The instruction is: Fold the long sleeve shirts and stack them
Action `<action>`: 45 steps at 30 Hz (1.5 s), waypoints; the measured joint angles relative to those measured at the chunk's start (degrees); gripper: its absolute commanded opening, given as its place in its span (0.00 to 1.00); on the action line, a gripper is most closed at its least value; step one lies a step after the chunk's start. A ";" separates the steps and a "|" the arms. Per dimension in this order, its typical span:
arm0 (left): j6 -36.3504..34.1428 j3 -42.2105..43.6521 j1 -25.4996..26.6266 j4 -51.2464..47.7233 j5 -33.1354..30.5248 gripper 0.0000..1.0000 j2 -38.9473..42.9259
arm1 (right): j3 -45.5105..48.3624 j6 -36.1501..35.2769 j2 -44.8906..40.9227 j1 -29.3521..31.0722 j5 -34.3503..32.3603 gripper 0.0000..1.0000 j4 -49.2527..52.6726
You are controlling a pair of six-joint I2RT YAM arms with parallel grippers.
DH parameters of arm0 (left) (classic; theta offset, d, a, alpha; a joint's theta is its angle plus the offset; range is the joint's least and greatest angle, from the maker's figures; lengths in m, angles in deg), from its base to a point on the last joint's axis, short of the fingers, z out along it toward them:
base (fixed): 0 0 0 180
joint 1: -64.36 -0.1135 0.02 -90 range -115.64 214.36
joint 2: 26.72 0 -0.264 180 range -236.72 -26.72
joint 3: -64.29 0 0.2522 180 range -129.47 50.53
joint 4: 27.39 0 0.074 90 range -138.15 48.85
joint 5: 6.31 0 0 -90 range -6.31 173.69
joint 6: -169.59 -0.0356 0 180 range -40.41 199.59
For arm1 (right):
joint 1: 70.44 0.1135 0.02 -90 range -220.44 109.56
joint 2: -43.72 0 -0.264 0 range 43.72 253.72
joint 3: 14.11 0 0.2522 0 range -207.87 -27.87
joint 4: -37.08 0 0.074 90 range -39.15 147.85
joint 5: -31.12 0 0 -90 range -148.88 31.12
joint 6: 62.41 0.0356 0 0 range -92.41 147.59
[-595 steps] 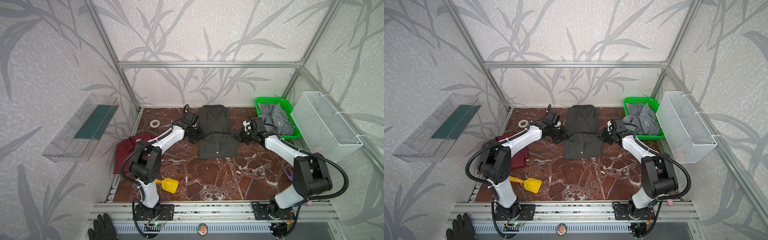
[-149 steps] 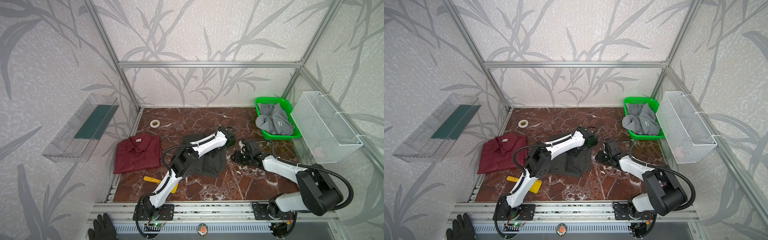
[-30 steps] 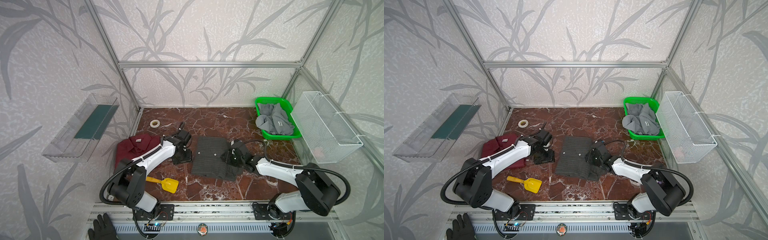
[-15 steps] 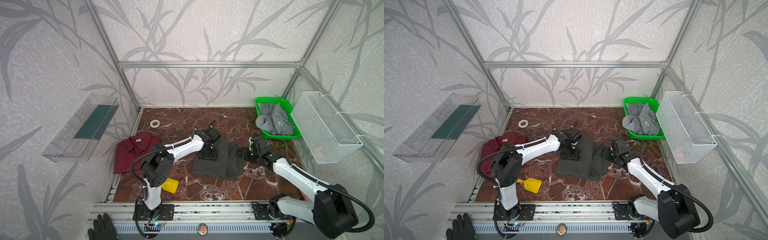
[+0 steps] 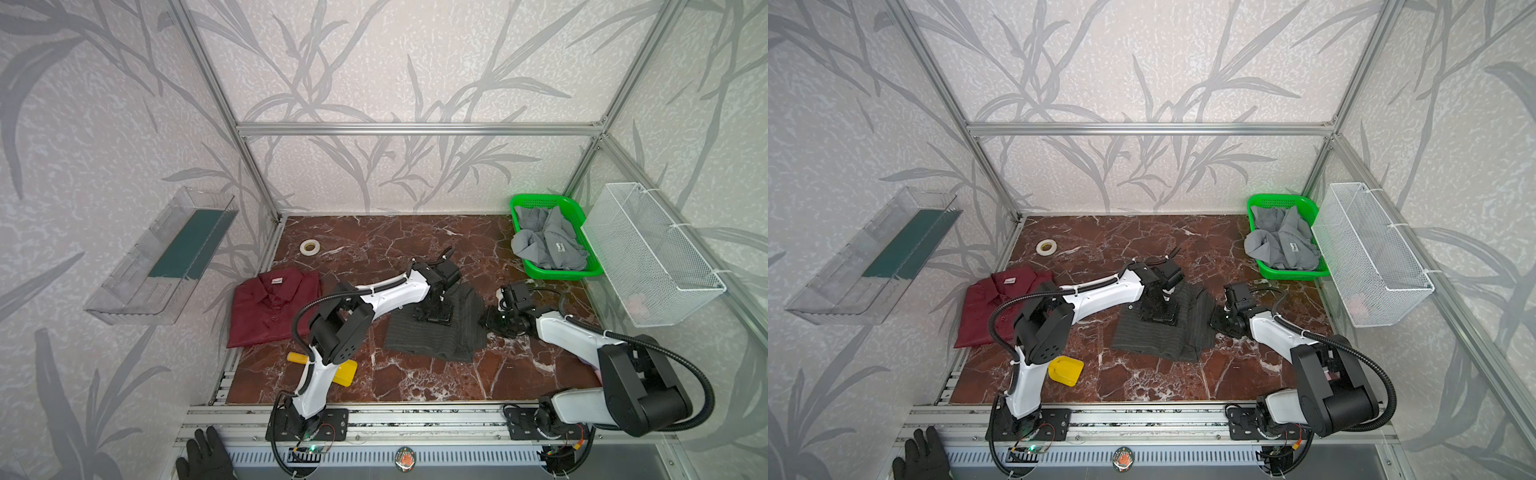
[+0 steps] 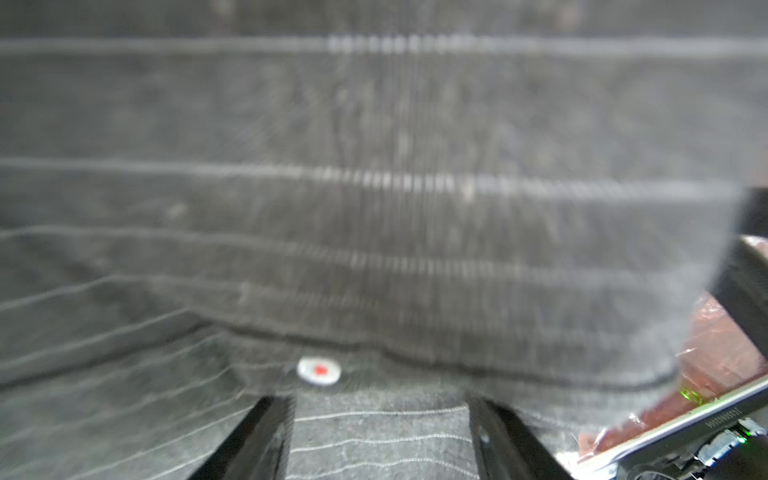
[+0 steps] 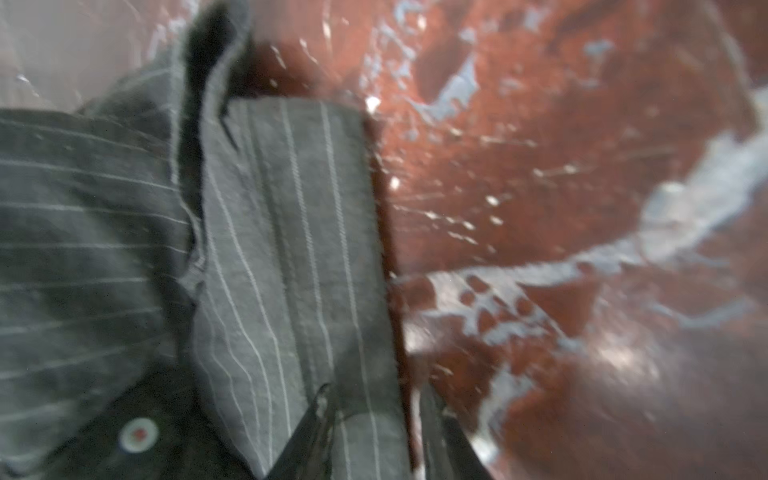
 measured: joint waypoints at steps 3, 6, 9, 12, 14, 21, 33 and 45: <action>0.61 -0.70 0.83 0.48 1.22 0.67 -1.40 | -0.02 0.90 1.84 3.06 -0.13 0.33 -4.09; 1.53 -0.98 1.44 1.29 2.49 0.67 -1.99 | 0.00 2.29 3.21 6.54 -0.50 0.33 -7.56; 2.25 -1.46 1.62 1.92 3.54 0.66 -2.29 | 0.31 3.67 3.58 9.11 -1.07 0.33 -9.92; 2.16 -1.36 1.55 1.97 3.56 0.67 -2.25 | 0.76 4.46 2.67 9.33 -1.73 0.45 -9.92; 1.99 -0.31 1.05 2.64 3.58 0.67 -1.70 | 1.73 4.33 0.42 9.14 -2.36 0.53 -8.87; 0.57 7.96 -1.64 5.66 4.48 0.67 3.30 | 4.74 2.62 -7.98 5.27 -1.79 0.69 -3.37; -5.03 10.34 -3.17 5.53 5.88 0.68 4.92 | 6.99 -0.09 -1.16 -1.75 12.46 0.71 -17.35; -7.93 12.15 -3.80 4.68 7.34 0.68 6.12 | 12.61 1.09 5.25 6.43 14.12 0.70 -41.51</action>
